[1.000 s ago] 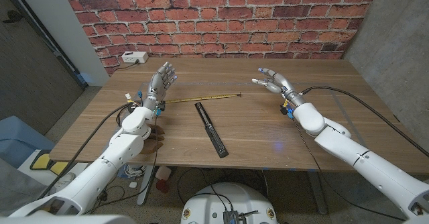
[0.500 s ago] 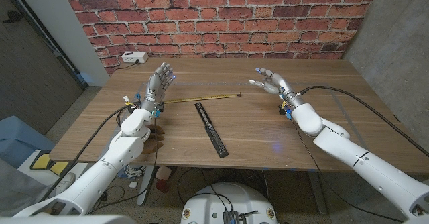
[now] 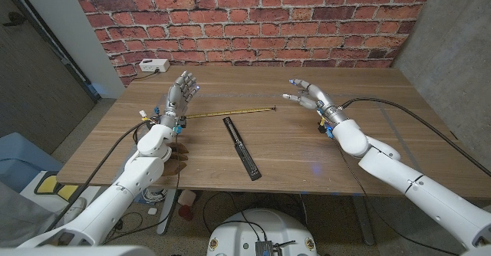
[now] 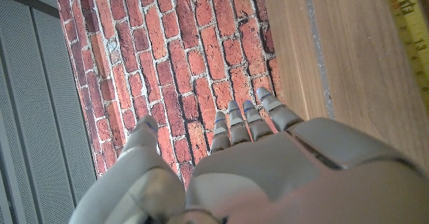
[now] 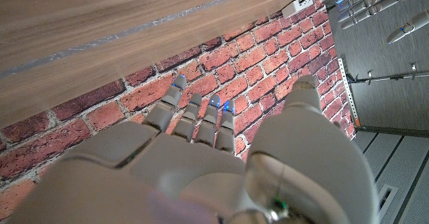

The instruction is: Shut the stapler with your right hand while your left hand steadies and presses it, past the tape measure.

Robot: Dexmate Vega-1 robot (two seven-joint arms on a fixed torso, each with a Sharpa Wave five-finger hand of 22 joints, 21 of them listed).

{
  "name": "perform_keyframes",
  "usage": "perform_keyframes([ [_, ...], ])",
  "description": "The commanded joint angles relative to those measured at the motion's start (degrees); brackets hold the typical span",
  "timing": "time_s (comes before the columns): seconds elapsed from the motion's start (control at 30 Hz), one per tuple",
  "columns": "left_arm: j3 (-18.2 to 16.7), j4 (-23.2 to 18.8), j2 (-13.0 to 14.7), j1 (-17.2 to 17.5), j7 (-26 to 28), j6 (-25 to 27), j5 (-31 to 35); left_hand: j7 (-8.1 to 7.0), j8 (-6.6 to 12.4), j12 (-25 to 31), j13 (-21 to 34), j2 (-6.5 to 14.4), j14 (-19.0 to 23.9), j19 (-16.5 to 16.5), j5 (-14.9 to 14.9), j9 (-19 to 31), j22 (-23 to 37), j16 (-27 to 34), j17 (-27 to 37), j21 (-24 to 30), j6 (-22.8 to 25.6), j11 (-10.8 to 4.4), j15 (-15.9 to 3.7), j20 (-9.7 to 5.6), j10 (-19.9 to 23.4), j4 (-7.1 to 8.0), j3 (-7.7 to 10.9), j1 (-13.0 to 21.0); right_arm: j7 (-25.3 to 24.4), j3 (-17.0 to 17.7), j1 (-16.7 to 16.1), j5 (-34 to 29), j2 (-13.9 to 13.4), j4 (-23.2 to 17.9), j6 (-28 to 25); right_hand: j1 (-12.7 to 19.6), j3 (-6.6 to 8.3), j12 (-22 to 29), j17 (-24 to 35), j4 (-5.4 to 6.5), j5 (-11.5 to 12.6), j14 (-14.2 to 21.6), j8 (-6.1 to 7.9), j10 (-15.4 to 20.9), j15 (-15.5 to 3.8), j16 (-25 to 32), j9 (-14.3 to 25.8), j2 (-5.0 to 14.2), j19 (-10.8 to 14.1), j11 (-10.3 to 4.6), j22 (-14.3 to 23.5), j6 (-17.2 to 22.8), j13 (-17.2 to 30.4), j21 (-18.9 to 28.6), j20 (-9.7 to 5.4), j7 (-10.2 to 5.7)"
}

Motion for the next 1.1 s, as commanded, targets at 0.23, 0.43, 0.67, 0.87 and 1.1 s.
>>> perform_keyframes([
  [0.23, -0.5, 0.0, -0.5, 0.98, -0.75, 0.01, -1.48, -0.2, -0.19, -0.15, 0.14, 0.44, -0.04, -0.25, 0.31, 0.26, 0.14, -0.14, 0.16, -0.06, -0.1, -0.23, -0.46, -0.07, -0.19, -0.42, 0.32, 0.73, 0.2, -0.25, -1.45, -3.68, -1.54, -3.62, -3.25, 0.24, 0.17, 0.24, 0.12, 0.17, -0.2, 0.61, 0.11, 0.77, -5.35, 0.38, 0.08, -0.35, 0.58, 0.09, 0.11, 0.26, 0.22, -0.04, -0.36, 0.11],
  [0.43, -0.7, 0.05, 0.01, 1.4, -2.83, 0.11, -2.77, -0.4, -0.49, -0.25, 0.13, 0.45, -0.6, -0.34, 0.28, 0.24, 0.14, -0.35, 0.15, -0.08, -0.9, -0.2, -0.27, -0.09, -0.41, -0.45, 0.32, 0.86, 0.34, -0.62, -1.95, -5.63, -2.2, -5.66, -5.16, -0.21, -0.1, 0.18, 0.18, 0.36, -0.19, 0.78, -0.45, 0.99, -5.35, 0.4, 0.05, -0.82, 0.63, -0.02, 0.12, -0.87, 0.25, -0.16, -0.27, 0.21],
  [0.67, -1.18, -0.19, 0.48, 2.32, -2.9, -0.13, -3.01, -0.6, -0.67, -0.63, 0.11, 0.37, -1.4, -0.93, 0.24, 0.21, 0.15, -0.49, 0.15, -0.24, -1.82, 0.19, -0.05, -0.01, -1.47, -0.44, 0.21, 0.89, 1.31, -1.0, -2.54, -6.76, -3.15, -7.34, -5.82, -0.59, -0.32, 0.2, 0.23, 0.54, -0.12, 1.0, -0.89, 1.48, -5.45, 0.44, -0.04, -1.2, 0.94, -0.07, 0.12, -1.64, 0.29, -0.18, -0.43, 0.8],
  [0.87, -1.53, 0.98, 0.88, 2.36, -5.38, -1.52, -3.6, -0.75, -0.88, -1.02, 0.07, 0.26, -2.45, -1.64, 0.23, 0.18, 0.15, -0.65, 0.19, -0.39, -3.02, 0.42, 0.27, 0.23, -2.72, -0.24, -0.02, 0.62, 1.42, -0.97, -3.31, -8.08, -3.87, -9.1, -6.83, -0.83, -0.59, 0.25, 0.23, 0.58, 0.03, 1.47, -0.74, 2.03, -5.21, 0.55, -0.13, -1.8, 1.23, 0.35, 0.12, -0.97, 0.32, -0.22, -0.71, 1.55],
  [1.1, -1.62, 0.71, 0.79, 2.61, -4.72, -1.03, -3.78, -0.54, -0.75, -1.01, 0.05, 0.33, -2.56, -1.85, 0.24, 0.17, 0.16, -0.55, 0.21, -0.39, -3.11, 0.23, 0.21, 0.19, -2.89, -0.05, -0.13, 0.36, 1.51, -1.17, -3.65, -8.75, -3.89, -9.45, -6.69, -0.79, -0.63, 0.28, 0.23, 0.57, 0.16, 1.83, -0.63, 2.4, -5.19, 0.64, -0.18, -1.97, 1.39, 0.38, 0.12, -0.44, 0.33, -0.25, -0.64, 1.57],
])
